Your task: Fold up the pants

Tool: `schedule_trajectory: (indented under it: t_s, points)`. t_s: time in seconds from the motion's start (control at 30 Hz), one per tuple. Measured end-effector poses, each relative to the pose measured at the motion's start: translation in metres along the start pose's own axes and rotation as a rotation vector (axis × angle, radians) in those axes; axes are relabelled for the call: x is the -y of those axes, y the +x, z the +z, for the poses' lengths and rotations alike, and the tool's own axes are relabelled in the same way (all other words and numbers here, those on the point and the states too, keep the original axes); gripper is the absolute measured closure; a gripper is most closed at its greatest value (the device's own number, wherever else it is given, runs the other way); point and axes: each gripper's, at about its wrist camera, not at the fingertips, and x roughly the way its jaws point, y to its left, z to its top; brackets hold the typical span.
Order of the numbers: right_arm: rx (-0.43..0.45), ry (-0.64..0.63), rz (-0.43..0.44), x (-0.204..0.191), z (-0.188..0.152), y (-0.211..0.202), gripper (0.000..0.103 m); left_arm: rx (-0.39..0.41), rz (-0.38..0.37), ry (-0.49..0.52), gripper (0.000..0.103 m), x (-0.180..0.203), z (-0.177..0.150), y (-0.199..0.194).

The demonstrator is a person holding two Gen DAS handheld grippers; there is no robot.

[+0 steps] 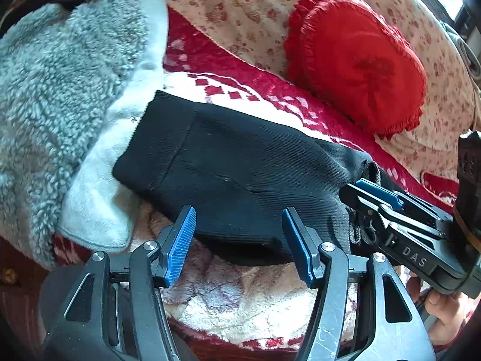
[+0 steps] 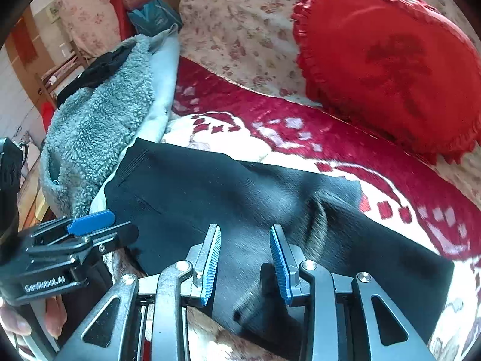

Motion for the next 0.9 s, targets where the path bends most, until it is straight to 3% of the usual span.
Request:
schedule_trajectory:
  t_s: [0.1, 0.2, 0.63, 0.9]
  points:
    - [-0.005, -0.008, 0.018, -0.006, 0.007, 0.006, 0.069, 0.004, 0.019, -0.021, 0.043, -0.007, -0.002, -0.003]
    - [-0.006, -0.036, 0.034, -0.016, 0.013, 0.013, 0.068, 0.001, 0.020, -0.055, 0.036, -0.015, -0.005, -0.001]
    - [-0.032, -0.074, 0.053, -0.034, 0.027, 0.035, 0.066, -0.041, 0.009, -0.123, 0.036, -0.032, -0.002, 0.015]
    - [-0.010, -0.156, 0.093, -0.055, 0.059, 0.048, 0.060, -0.047, -0.034, -0.247, 0.036, -0.053, -0.004, 0.019]
